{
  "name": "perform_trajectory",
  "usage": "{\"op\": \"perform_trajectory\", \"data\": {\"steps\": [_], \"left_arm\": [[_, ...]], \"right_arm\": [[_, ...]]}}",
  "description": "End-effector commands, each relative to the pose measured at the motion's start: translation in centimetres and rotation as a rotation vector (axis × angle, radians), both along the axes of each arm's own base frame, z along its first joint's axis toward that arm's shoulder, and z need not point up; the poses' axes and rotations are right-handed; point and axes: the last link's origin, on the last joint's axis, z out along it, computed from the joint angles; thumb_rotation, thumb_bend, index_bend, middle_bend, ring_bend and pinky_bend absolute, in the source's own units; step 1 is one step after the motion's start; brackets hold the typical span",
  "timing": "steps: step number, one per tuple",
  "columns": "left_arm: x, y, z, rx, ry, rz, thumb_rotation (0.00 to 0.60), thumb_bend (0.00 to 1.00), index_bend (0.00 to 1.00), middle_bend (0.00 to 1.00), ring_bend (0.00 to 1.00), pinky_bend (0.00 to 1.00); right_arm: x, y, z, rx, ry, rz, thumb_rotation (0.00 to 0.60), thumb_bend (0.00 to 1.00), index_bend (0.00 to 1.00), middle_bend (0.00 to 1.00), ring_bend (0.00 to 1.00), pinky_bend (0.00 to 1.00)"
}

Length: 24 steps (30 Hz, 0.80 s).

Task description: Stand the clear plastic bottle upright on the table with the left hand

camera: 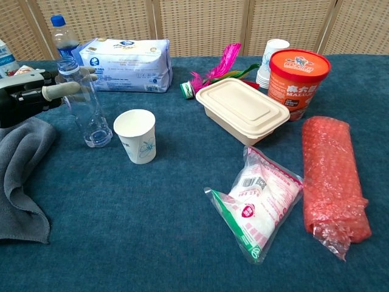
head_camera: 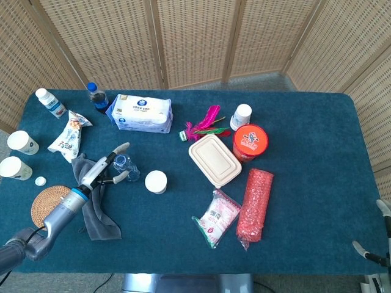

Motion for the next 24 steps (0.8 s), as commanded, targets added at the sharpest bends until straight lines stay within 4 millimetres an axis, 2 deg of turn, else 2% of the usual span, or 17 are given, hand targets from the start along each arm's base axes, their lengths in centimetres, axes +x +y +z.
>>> {"op": "perform_trajectory", "data": {"steps": [1,11,24], "left_arm": [[0.0,-0.1,0.3,0.009,0.001,-0.006,0.361,0.35,0.00,0.00,0.00,0.00],[-0.2,-0.6,2.2,0.034,-0.012,-0.003,0.359,0.35,0.00,0.00,0.00,0.00],[-1.5,-3.2,7.6,0.100,-0.047,0.009,0.357,0.35,0.00,0.00,0.00,0.00]], "right_arm": [[0.0,0.0,0.0,0.000,0.000,0.000,0.600,0.00,0.00,0.00,0.00,0.00],[0.1,-0.1,0.0,0.002,-0.001,0.007,0.600,0.00,0.00,0.00,0.00,0.00],[0.6,-0.9,-0.2,0.008,0.005,0.026,0.600,0.00,0.00,0.00,0.00,0.00]]}}
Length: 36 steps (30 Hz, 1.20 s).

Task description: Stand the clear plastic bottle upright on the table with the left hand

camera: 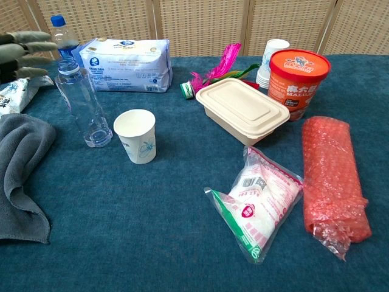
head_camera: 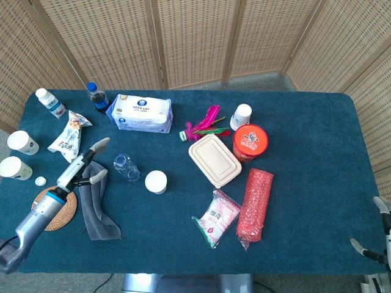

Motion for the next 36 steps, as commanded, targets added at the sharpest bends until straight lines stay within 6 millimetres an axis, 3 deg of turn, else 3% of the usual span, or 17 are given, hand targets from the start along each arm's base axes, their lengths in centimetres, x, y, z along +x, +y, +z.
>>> {"op": "perform_trajectory", "data": {"steps": [1,15,27,36], "left_arm": [[-0.5,-0.9,1.2,0.026,0.004,0.008,0.356,0.35,0.00,0.00,0.00,0.00],[-2.5,-6.9,7.4,0.081,0.198,0.102,0.341,0.38,0.00,0.00,0.00,0.00],[-3.5,-12.7,11.8,0.133,0.600,0.125,0.340,0.40,0.00,0.00,0.00,0.00],[-3.6,-16.3,13.7,0.196,0.823,0.160,0.341,0.40,0.00,0.00,0.00,0.00]], "right_arm": [[0.2,-0.3,0.0,0.001,0.002,0.004,0.600,0.00,0.00,0.00,0.00,0.00],[1.3,-1.8,0.1,0.005,0.040,0.044,0.600,0.00,0.00,0.00,0.00,0.00],[1.7,-2.7,0.3,0.010,0.148,0.077,0.600,0.02,0.00,0.00,0.00,0.00],[2.0,-3.0,0.4,0.004,0.241,0.093,0.600,0.03,0.00,0.00,0.00,0.00]]}}
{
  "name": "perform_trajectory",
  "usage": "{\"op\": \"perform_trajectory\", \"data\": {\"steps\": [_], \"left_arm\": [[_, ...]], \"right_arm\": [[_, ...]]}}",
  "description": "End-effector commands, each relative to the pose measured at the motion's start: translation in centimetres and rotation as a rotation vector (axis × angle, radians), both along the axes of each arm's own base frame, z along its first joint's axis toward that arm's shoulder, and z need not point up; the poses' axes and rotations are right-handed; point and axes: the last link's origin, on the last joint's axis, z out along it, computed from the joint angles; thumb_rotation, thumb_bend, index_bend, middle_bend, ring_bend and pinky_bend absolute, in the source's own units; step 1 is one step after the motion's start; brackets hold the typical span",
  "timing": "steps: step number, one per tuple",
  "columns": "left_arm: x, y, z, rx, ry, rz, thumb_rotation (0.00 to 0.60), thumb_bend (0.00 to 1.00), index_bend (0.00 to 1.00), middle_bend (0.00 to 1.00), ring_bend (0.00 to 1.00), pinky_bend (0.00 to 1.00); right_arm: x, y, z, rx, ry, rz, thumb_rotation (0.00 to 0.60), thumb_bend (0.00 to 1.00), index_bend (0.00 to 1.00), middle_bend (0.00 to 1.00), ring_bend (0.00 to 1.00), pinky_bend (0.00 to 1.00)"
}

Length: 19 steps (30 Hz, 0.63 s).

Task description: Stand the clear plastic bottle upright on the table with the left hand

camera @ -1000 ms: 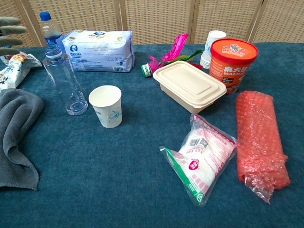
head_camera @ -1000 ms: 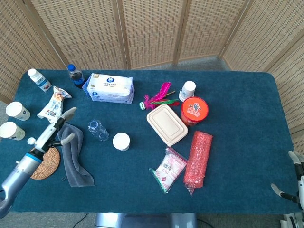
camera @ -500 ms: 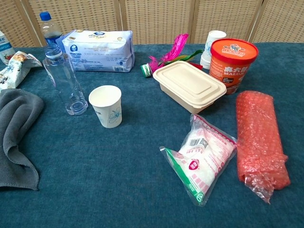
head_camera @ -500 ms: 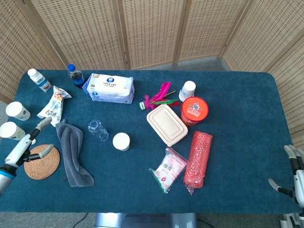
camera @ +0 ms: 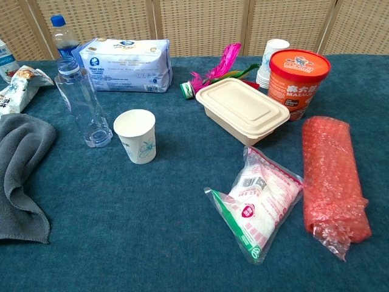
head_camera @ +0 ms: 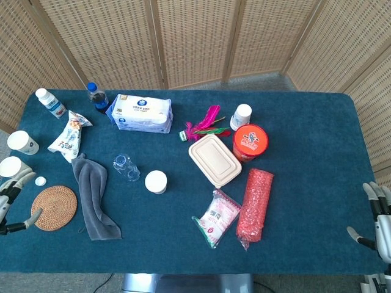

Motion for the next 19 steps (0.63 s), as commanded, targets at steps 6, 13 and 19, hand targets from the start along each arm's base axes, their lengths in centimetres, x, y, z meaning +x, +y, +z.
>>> {"op": "perform_trajectory", "data": {"steps": [6,13,19], "left_arm": [[0.6,-3.1,0.9,0.071,0.218,0.020,0.344,0.40,0.00,0.00,0.00,0.00],[1.2,-3.5,0.4,0.077,0.216,0.009,0.342,0.41,0.00,0.00,0.00,0.00],[1.2,-3.4,0.2,0.075,0.218,0.017,0.343,0.40,0.00,0.00,0.00,0.00]], "right_arm": [[0.2,-0.2,-0.3,0.011,0.030,0.006,0.600,0.03,0.00,0.00,0.00,0.00],[0.1,-0.2,-0.5,0.018,0.017,0.005,0.600,0.03,0.00,0.00,0.00,0.00],[-0.3,-0.1,-0.7,0.025,0.006,-0.006,0.600,0.03,0.00,0.00,0.00,0.00]]}}
